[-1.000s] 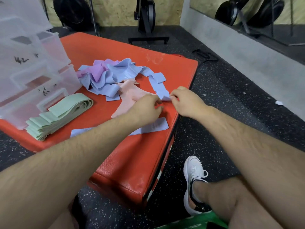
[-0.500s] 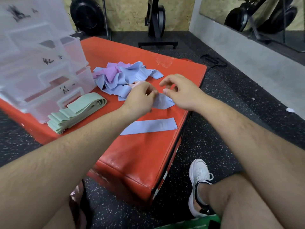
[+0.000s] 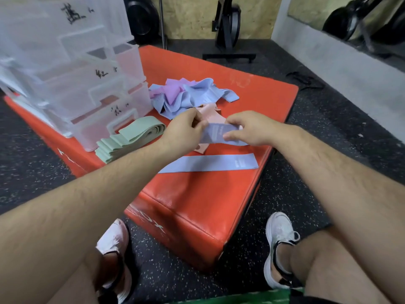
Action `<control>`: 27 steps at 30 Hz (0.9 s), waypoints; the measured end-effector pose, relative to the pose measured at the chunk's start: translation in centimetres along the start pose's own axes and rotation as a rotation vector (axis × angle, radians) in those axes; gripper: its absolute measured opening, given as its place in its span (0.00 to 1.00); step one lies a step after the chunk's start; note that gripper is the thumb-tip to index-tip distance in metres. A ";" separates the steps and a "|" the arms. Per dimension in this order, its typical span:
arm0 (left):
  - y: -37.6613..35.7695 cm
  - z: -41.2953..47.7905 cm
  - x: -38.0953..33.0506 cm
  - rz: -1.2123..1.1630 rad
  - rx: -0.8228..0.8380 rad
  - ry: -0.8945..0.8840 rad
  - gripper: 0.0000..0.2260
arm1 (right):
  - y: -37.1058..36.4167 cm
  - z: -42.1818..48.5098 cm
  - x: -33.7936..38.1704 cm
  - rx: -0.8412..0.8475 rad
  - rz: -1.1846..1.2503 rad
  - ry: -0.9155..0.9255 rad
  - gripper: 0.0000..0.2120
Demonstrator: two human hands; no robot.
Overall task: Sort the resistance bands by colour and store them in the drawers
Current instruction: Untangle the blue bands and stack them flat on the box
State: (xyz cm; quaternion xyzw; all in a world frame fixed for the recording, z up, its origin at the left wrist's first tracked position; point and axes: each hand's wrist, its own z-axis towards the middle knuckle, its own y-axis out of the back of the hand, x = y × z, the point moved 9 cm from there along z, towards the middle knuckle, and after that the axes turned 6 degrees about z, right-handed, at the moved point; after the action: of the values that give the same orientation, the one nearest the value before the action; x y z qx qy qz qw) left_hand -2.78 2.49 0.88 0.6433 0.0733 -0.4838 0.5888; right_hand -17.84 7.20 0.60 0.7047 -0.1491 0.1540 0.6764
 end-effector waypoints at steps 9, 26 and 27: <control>3.7 -1.1 5.3 0.001 -0.093 0.172 0.07 | 1.0 -1.3 -5.4 0.079 -0.119 -0.181 0.08; 7.1 -5.8 11.7 0.307 -0.096 0.167 0.04 | -3.6 -4.6 -7.6 0.146 0.343 -0.393 0.06; 7.0 -5.9 11.8 0.331 -0.097 0.161 0.03 | -3.8 -4.6 -7.4 0.137 0.303 -0.391 0.06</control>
State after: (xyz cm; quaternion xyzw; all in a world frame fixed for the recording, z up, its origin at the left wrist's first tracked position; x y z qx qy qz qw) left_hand 11.18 -0.36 -3.61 0.6543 0.0366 -0.3231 0.6827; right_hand -23.09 11.96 -5.77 0.7347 -0.3702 0.1244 0.5546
